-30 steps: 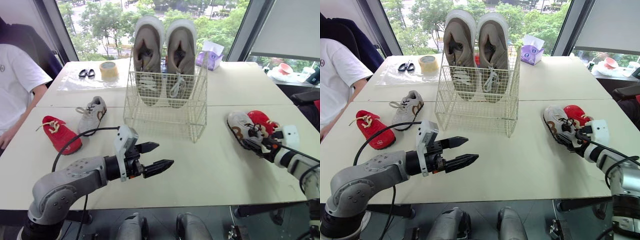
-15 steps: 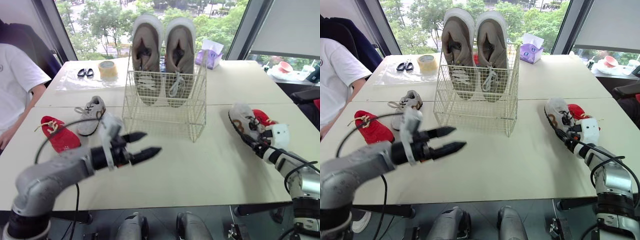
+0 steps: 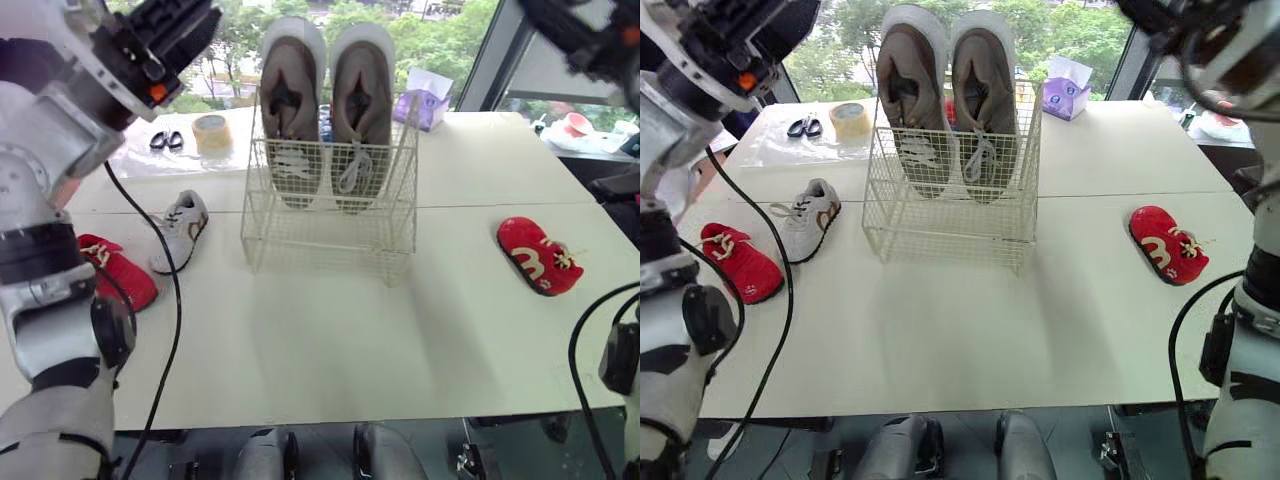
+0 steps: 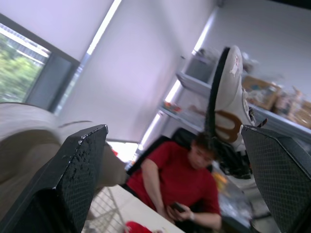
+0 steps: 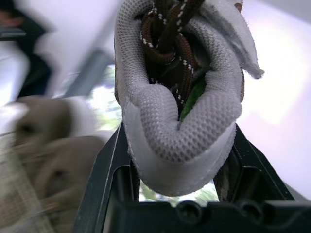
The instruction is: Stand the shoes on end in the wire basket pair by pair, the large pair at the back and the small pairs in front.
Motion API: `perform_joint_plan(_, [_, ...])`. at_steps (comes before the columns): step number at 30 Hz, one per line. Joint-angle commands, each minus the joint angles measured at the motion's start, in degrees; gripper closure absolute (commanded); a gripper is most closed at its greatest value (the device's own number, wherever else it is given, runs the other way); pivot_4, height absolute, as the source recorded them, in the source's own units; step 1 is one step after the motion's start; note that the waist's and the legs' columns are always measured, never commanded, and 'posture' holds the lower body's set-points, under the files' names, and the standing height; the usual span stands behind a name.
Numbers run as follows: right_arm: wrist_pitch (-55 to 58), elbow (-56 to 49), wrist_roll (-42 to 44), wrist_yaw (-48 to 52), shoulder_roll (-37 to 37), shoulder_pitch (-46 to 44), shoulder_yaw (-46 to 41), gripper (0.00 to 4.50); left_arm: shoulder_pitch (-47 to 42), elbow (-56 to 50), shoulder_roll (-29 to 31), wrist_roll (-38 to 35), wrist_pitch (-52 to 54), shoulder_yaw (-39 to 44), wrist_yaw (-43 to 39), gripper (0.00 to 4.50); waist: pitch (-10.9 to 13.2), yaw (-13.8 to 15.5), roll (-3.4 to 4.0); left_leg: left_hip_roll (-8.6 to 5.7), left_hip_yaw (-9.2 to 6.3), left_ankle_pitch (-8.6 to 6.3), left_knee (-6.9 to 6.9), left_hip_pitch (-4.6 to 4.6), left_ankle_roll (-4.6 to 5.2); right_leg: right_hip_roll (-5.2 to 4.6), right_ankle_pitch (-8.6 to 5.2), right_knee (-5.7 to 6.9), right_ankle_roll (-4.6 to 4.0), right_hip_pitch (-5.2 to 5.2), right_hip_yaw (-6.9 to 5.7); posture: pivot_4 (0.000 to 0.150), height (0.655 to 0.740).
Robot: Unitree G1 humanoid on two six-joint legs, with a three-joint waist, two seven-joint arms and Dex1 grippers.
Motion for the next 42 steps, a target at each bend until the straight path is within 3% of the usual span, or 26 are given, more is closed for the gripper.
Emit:
perform_joint_plan(1, [-5.84,1.77,-2.29,7.23,-0.88,-3.74,3.43,2.96,-3.88,1.48,2.91,3.47,3.14,-1.92,-7.83,0.0,0.02,-0.4,-0.03,-0.02,0.01,0.0,0.01,0.0,0.0,-0.01,0.0,0.01,0.01,0.0,0.0,0.15,0.74])
perform_joint_plan(9, [-15.09,6.18,-6.03,15.4,3.35,-5.81,9.16,2.96,-9.7,2.97,2.0,6.89,8.65,-4.36,-15.11,0.0,0.1,-0.53,-0.11,-0.01,-0.01,0.01,0.08,0.03,-0.01,-0.2,-0.04,0.07,0.07,-0.01,-0.01,0.15,0.74])
perform_joint_plan(15, [-19.45,7.96,-8.95,17.6,5.62,-5.74,10.95,2.96,-9.37,0.83,0.91,9.84,9.8,-5.58,-18.68,0.0,0.12,-0.59,-0.11,-0.01,-0.01,0.03,0.08,0.03,-0.05,-0.2,-0.06,0.16,0.09,-0.04,-0.01,0.15,0.74])
perform_joint_plan(18, [-19.87,7.98,-9.38,17.84,6.38,-5.77,11.07,2.97,-9.06,1.37,0.47,12.36,9.46,-6.93,-21.09,0.91,0.12,-0.58,-0.1,-0.01,-0.01,0.04,0.08,0.03,-0.06,-0.2,-0.06,0.16,0.09,-0.05,-0.01,0.15,0.74])
perform_joint_plan(24, [-19.58,7.08,-9.93,17.83,7.11,-5.43,10.74,2.97,-10.59,4.12,-0.14,13.8,9.78,-5.26,-22.48,3.89,0.12,-0.59,-0.1,0.0,-0.01,0.05,0.09,0.04,-0.09,-0.2,-0.06,0.21,0.09,-0.07,-0.01,0.15,0.74])
perform_joint_plan(25, [-19.58,6.84,-10.1,17.77,7.09,-5.28,10.74,2.97,-10.39,4.18,-0.43,13.78,9.71,-4.76,-22.18,4.17,0.12,-0.55,-0.1,0.0,-0.01,0.05,0.09,0.04,-0.09,-0.21,-0.06,0.21,0.09,-0.07,-0.01,0.15,0.74])
perform_joint_plan(28, [-18.53,6.42,-10.17,16.89,7.01,-4.56,10.12,2.97,-8.79,3.47,-1.92,12.81,9.28,-2.17,-19.44,4.21,0.13,-0.54,-0.1,-0.02,-0.01,0.05,0.09,0.03,-0.09,-0.23,-0.06,0.22,0.09,-0.06,-0.01,0.15,0.74])
perform_joint_plan(32, [-12.34,5.54,-7.59,12.55,7.2,-1.39,6.0,1.28,-6.71,0.79,-5.42,8.4,8.62,4.16,-11.82,4.21,0.13,-0.54,-0.1,-0.02,-0.02,0.05,0.1,0.04,-0.09,-0.26,-0.06,0.23,0.09,-0.06,-0.01,0.15,0.74])
perform_joint_plan(34, [-5.84,3.76,-3.09,8.36,8.4,2.09,1.68,0.12,-4.88,-2.4,-8.5,4.96,6.71,8.18,-6.01,4.21,0.12,-0.42,-0.17,-0.01,-0.07,0.06,0.12,0.03,-0.09,-0.29,-0.06,0.26,0.09,-0.04,-0.04,0.15,0.74])
perform_joint_plan(36, [1.75,-0.1,4.34,1.0,12.95,5.75,-3.03,0.05,-3.44,-5.72,-12.71,1.25,2.88,11.98,0.58,4.21,0.13,-0.4,-0.18,-0.05,-0.11,0.06,0.13,0.03,-0.09,-0.4,-0.05,0.28,0.09,0.02,-0.07,0.15,0.74])
perform_joint_plan(39, [11.24,-5.38,21.55,-15.68,25.55,8.03,-9.83,0.05,-1.92,-11.1,-19.25,-1.98,-3.7,14.73,7.43,4.21,0.13,-0.53,-0.17,-0.09,-0.11,0.08,0.14,0.07,-0.14,-0.5,-0.03,0.31,0.08,0.02,-0.08,0.15,0.74])
perform_joint_plan(42, [12.61,-8.36,39.34,-30.85,38.76,7.6,-12.87,0.05,-0.44,-15.03,-25.05,-4.49,-8.13,14.36,11.74,4.21,0.12,-0.49,-0.16,-0.07,-0.19,0.19,0.1,0.11,-0.33,-0.47,-0.02,0.38,0.06,0.0,-0.14,0.15,0.74])
